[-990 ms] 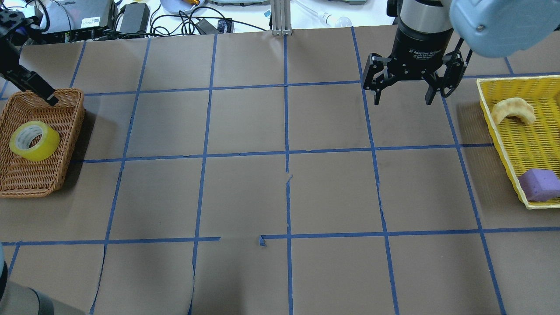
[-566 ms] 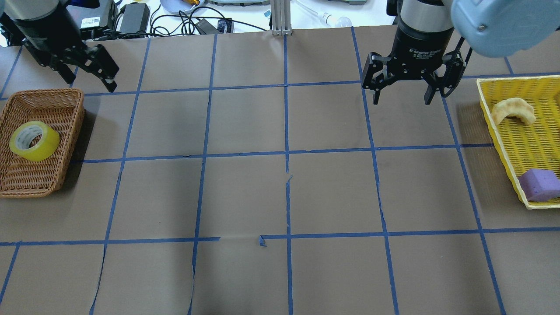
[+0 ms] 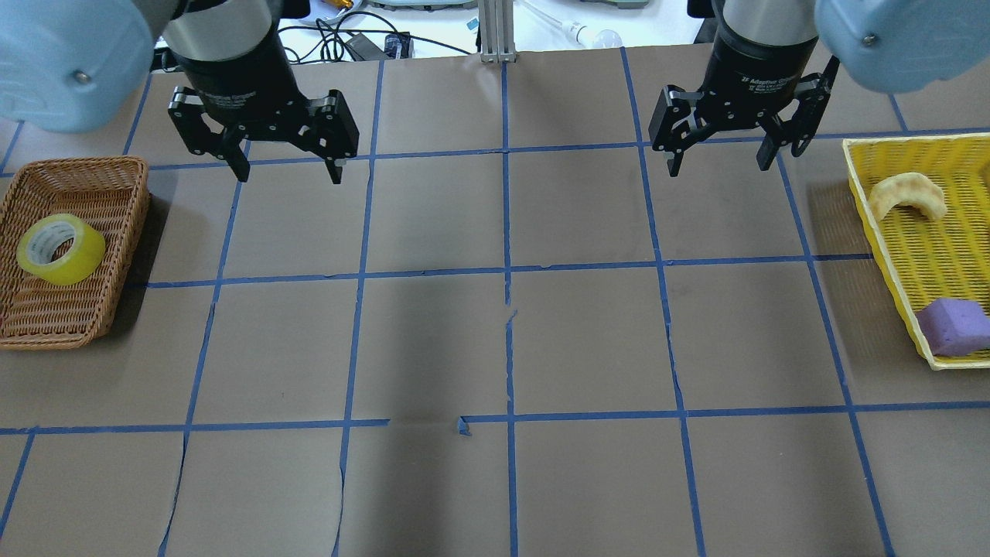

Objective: Transfer tape with both arms

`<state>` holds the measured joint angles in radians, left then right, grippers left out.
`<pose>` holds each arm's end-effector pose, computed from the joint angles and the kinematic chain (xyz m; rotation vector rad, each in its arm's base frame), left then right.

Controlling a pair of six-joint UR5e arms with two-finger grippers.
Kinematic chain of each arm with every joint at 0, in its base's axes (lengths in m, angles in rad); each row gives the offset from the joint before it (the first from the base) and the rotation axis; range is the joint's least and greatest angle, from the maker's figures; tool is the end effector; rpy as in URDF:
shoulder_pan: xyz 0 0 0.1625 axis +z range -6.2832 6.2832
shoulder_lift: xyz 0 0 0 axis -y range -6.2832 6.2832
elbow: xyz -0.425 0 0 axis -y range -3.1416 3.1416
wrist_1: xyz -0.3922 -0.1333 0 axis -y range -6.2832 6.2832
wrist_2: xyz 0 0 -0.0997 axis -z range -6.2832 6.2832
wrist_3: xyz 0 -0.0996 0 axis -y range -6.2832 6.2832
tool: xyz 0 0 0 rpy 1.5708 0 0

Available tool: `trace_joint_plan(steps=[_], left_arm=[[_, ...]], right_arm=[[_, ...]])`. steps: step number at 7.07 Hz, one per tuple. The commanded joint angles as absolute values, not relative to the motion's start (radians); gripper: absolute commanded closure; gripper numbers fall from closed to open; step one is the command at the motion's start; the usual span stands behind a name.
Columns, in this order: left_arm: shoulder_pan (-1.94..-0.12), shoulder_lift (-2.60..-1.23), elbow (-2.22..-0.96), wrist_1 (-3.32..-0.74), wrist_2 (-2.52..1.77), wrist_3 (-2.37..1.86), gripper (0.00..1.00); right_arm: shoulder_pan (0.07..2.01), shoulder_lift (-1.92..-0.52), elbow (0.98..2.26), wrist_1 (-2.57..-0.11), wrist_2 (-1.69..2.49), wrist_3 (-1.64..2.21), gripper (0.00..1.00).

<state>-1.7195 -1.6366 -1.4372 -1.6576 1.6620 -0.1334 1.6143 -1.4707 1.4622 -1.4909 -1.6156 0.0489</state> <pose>-0.1995 -0.4929 0.5121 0.0246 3.0485 0.0091 0.1516 -0.5209 0.4823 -0.0059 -3.0917 -0.1071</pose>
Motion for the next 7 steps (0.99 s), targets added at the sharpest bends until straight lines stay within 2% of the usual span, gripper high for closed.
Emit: trace_joint_plan(steps=[1,4,7], left_arm=[[-1.750,-1.612,-1.482,-1.588,1.648,-0.085,0.00],[-1.649,-1.606,-1.467,-1.520,1.563,-0.040,0.00],[-1.654,-1.586,-1.483,-1.531,1.574,-0.041,0.00]], right_arm=[[1.617,-1.473,1.463,-1.496,-1.615,0.049,0.00],[1.614,-1.471,1.470,-1.496,-1.623,0.045,0.00],[1.612,-1.473,1.470,-1.496,-1.618,0.045,0.00]])
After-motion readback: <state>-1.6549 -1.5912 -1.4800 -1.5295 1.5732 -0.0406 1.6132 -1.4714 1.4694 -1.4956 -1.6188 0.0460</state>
